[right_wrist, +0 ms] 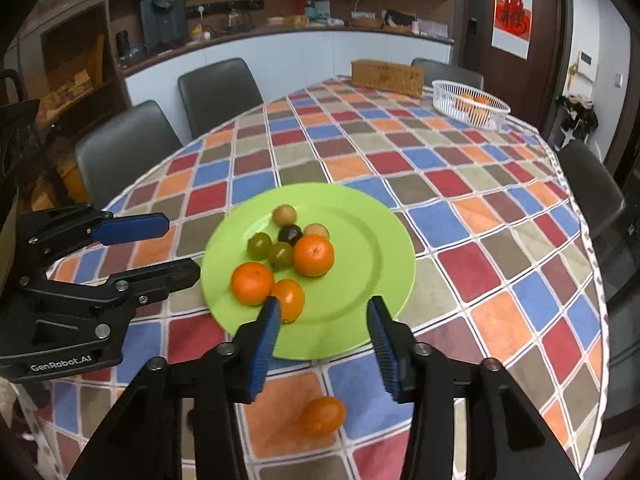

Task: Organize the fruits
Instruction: 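Move both open grippers back toward the dark plum and last orange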

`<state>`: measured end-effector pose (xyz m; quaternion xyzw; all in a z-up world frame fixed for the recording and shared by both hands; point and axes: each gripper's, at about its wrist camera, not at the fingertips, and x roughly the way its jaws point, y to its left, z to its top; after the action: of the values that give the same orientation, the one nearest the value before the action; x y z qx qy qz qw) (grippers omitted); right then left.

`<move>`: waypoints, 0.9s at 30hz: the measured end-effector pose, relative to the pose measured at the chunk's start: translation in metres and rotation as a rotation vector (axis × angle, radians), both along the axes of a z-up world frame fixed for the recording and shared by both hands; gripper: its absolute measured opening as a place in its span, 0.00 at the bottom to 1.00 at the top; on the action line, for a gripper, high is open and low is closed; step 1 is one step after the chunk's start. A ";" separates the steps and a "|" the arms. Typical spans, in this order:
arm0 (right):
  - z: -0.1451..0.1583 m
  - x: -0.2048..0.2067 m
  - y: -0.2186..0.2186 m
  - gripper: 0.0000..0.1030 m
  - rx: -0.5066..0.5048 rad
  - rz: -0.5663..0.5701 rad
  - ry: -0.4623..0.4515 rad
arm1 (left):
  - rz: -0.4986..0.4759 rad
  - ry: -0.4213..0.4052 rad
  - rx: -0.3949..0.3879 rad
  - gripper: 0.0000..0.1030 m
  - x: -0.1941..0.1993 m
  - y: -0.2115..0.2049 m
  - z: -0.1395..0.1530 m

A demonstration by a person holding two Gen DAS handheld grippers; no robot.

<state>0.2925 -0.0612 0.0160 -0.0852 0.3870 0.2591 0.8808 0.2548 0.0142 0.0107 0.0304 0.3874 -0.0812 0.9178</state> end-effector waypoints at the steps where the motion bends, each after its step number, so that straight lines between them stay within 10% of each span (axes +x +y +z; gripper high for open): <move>1: 0.004 -0.005 -0.001 0.47 0.005 0.001 -0.010 | 0.000 -0.007 -0.004 0.49 -0.004 -0.001 0.003; 27: -0.016 -0.061 -0.023 0.47 -0.039 0.084 0.007 | 0.125 0.097 -0.089 0.52 -0.082 -0.031 -0.036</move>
<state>0.2312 -0.0842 -0.0003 -0.1176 0.3912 0.2883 0.8661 0.1731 -0.0163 -0.0257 -0.0386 0.4286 -0.0423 0.9017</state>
